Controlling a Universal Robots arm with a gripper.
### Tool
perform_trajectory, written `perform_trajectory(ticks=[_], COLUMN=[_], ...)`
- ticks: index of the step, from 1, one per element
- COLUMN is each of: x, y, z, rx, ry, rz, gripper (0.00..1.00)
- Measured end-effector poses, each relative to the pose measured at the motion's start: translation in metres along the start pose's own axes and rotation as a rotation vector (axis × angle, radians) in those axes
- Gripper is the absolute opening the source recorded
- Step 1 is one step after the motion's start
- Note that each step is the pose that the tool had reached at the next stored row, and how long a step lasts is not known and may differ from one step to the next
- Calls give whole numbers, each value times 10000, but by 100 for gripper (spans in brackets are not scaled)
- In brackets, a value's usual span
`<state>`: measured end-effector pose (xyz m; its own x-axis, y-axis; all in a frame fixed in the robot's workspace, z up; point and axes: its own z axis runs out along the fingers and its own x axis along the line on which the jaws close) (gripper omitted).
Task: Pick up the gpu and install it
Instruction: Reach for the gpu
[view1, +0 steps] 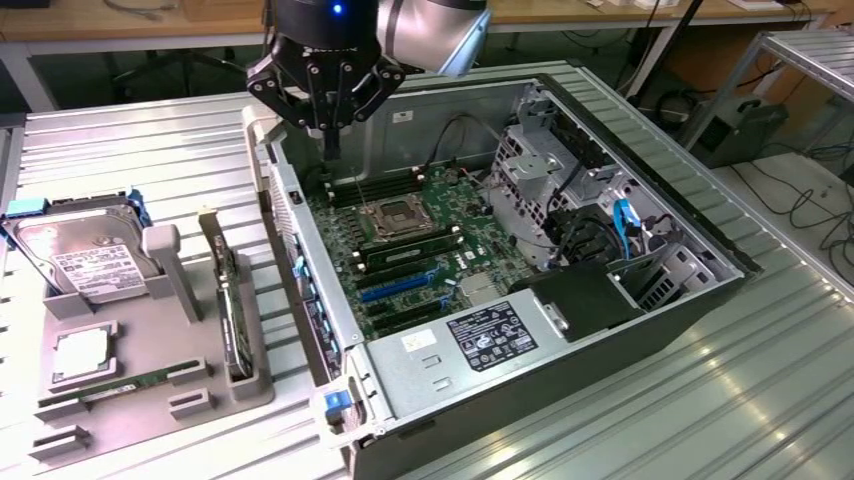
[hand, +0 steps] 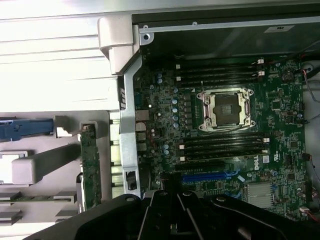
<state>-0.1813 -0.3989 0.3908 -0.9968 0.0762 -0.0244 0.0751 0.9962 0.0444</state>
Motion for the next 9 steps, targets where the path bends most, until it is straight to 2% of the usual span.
perform_trajectory(ticks=[1,9], x=[94,105], y=[-7,-8], z=[1,1], rx=[0,0], ry=[0,-1], rz=[0,0], gripper=[11,11])
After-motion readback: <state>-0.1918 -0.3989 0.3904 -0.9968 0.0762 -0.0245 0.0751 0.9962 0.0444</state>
